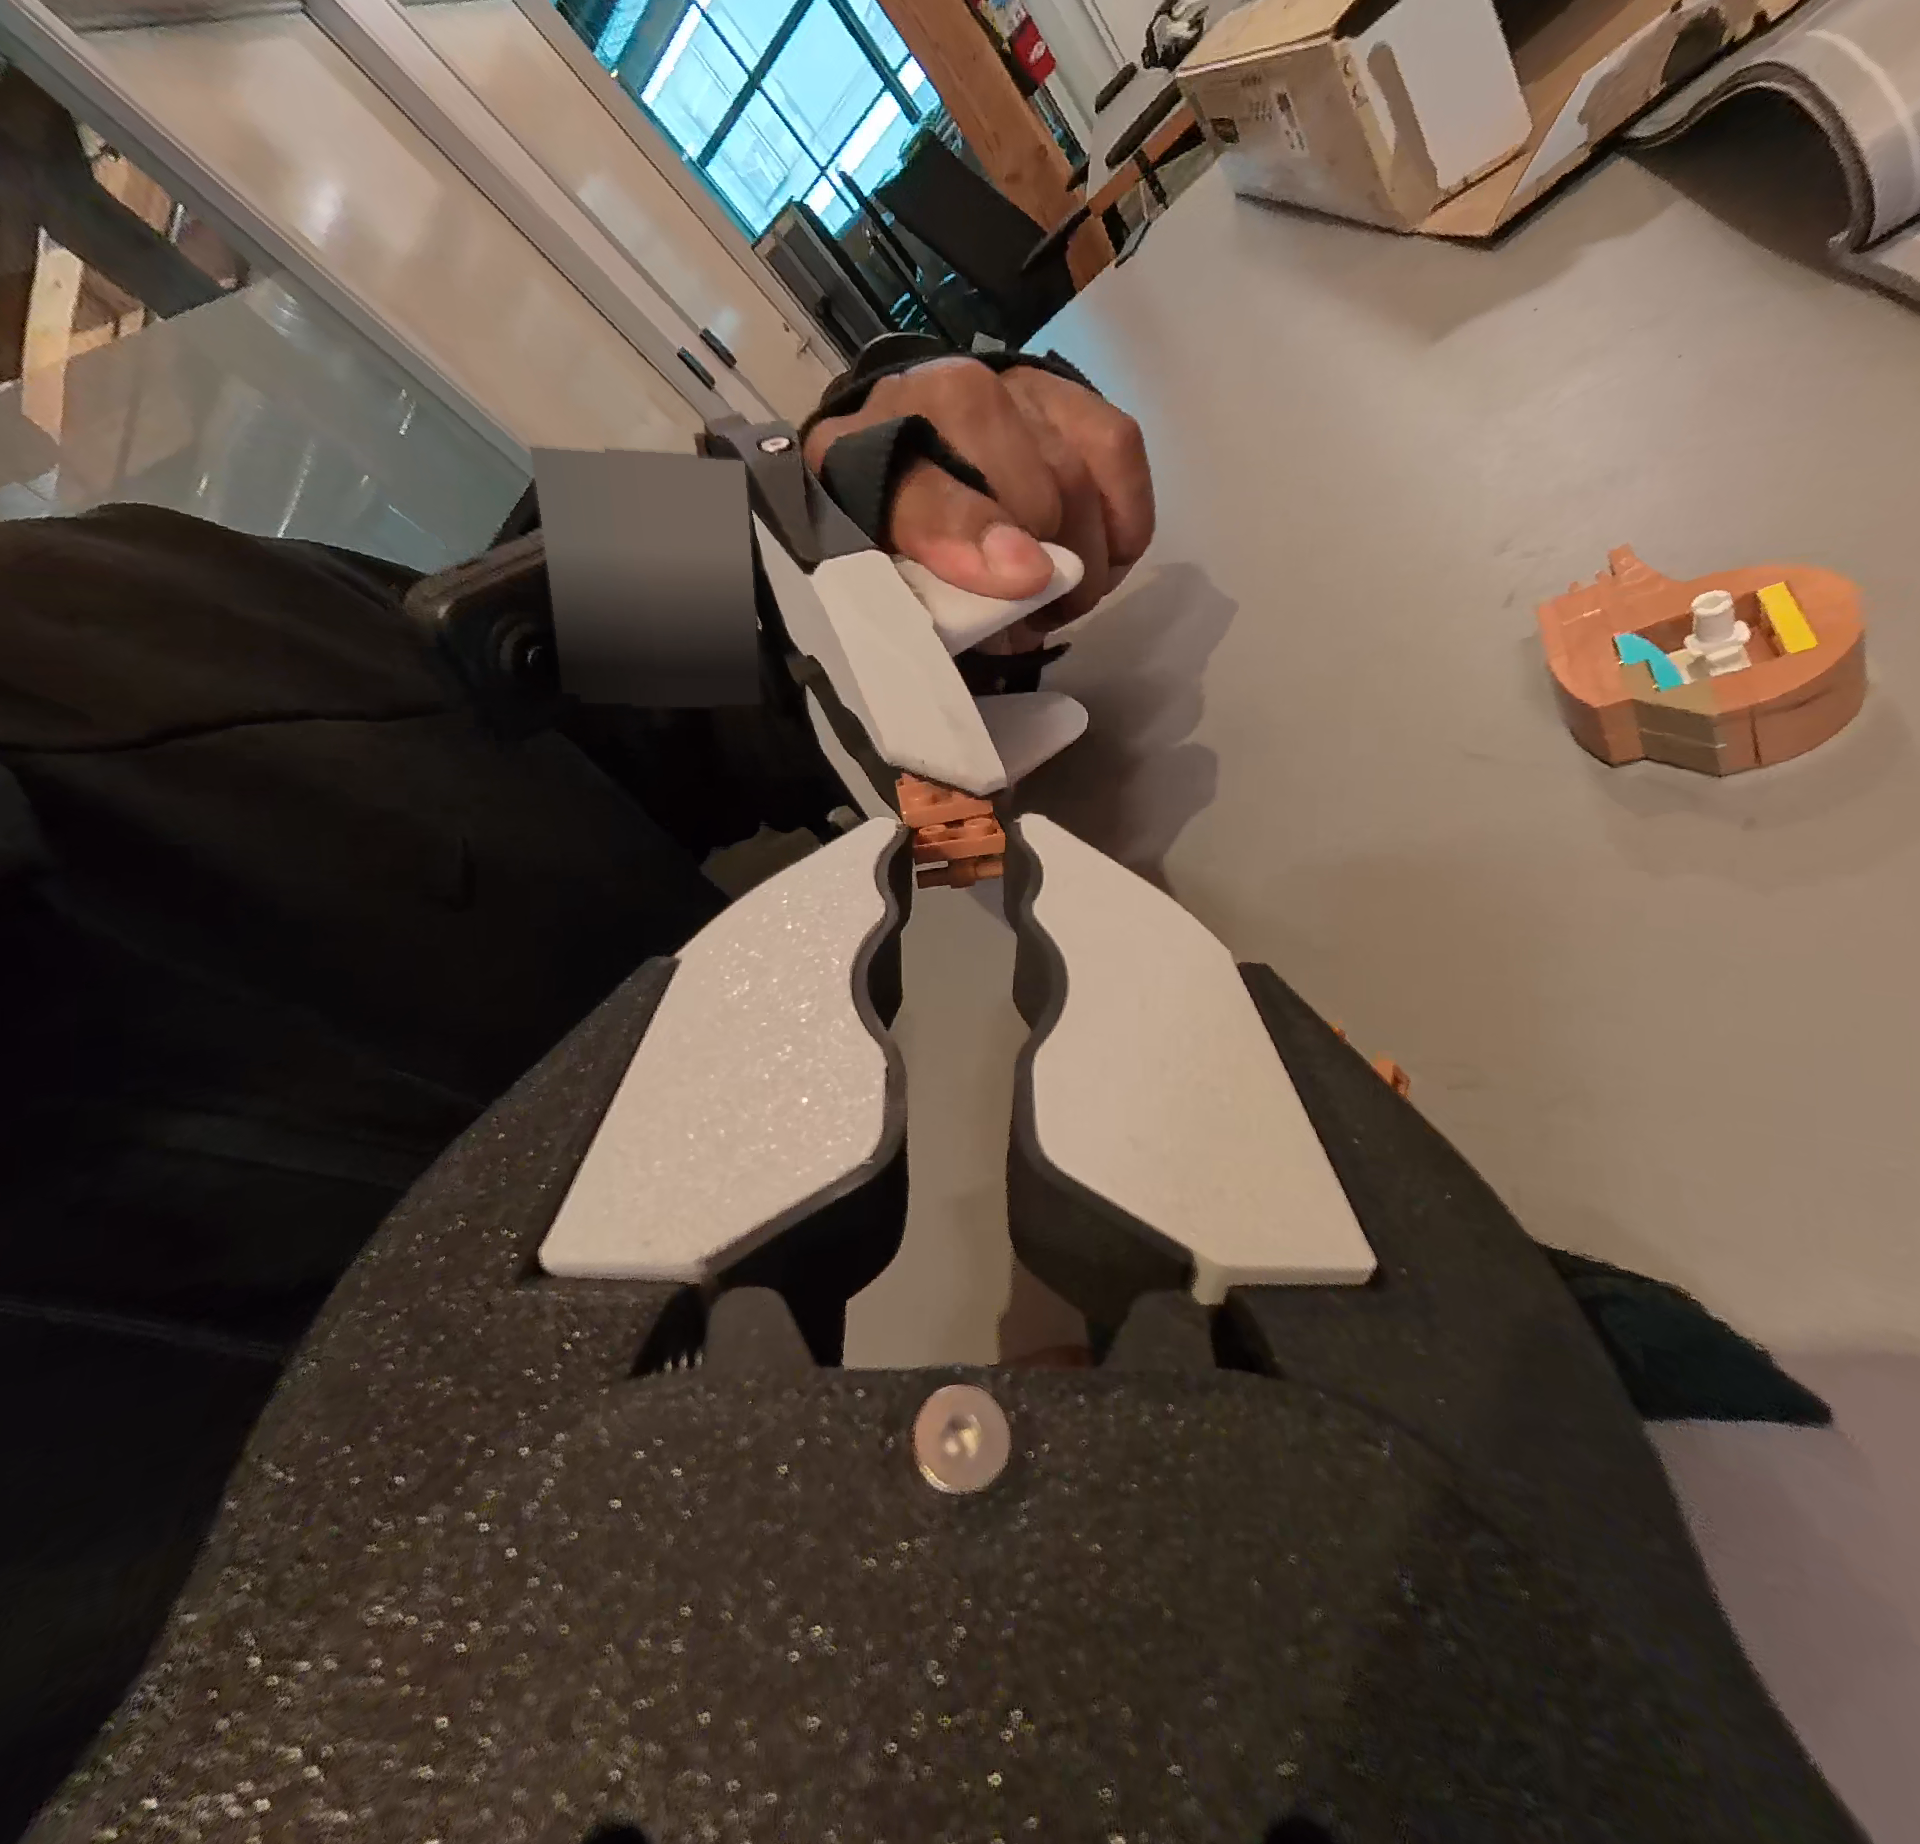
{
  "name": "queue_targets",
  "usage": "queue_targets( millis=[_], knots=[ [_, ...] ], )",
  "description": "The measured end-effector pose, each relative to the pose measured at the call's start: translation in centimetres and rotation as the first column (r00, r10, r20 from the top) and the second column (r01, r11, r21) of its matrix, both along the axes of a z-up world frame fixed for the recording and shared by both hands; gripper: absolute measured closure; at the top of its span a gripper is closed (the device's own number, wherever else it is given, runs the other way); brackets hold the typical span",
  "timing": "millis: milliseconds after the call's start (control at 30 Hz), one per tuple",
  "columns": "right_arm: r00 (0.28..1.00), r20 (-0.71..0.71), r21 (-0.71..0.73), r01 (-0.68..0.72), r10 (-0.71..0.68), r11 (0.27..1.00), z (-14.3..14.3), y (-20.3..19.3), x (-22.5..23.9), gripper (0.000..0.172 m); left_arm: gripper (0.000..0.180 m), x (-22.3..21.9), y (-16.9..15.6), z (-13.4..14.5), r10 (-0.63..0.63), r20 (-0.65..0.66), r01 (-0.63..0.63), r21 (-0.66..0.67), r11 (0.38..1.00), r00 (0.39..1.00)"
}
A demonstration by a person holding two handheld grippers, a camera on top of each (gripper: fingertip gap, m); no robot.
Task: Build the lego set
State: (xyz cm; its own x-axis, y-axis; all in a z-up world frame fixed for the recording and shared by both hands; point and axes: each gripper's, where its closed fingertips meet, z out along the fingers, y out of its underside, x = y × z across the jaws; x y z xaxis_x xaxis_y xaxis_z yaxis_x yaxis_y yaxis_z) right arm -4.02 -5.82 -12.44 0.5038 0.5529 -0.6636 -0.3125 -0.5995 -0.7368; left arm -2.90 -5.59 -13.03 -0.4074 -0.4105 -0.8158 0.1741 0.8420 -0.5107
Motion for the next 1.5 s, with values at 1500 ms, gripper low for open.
queue_targets(
  millis=[1500],
  knots=[
    [0.981,-0.137,0.07,0.15,-0.14,0.986,2.0,1.4,1.7,0.15,0.17,1.7,0.8,1.7,0.039,-0.024,-0.044,-0.276,0.96,0.999]
  ],
)
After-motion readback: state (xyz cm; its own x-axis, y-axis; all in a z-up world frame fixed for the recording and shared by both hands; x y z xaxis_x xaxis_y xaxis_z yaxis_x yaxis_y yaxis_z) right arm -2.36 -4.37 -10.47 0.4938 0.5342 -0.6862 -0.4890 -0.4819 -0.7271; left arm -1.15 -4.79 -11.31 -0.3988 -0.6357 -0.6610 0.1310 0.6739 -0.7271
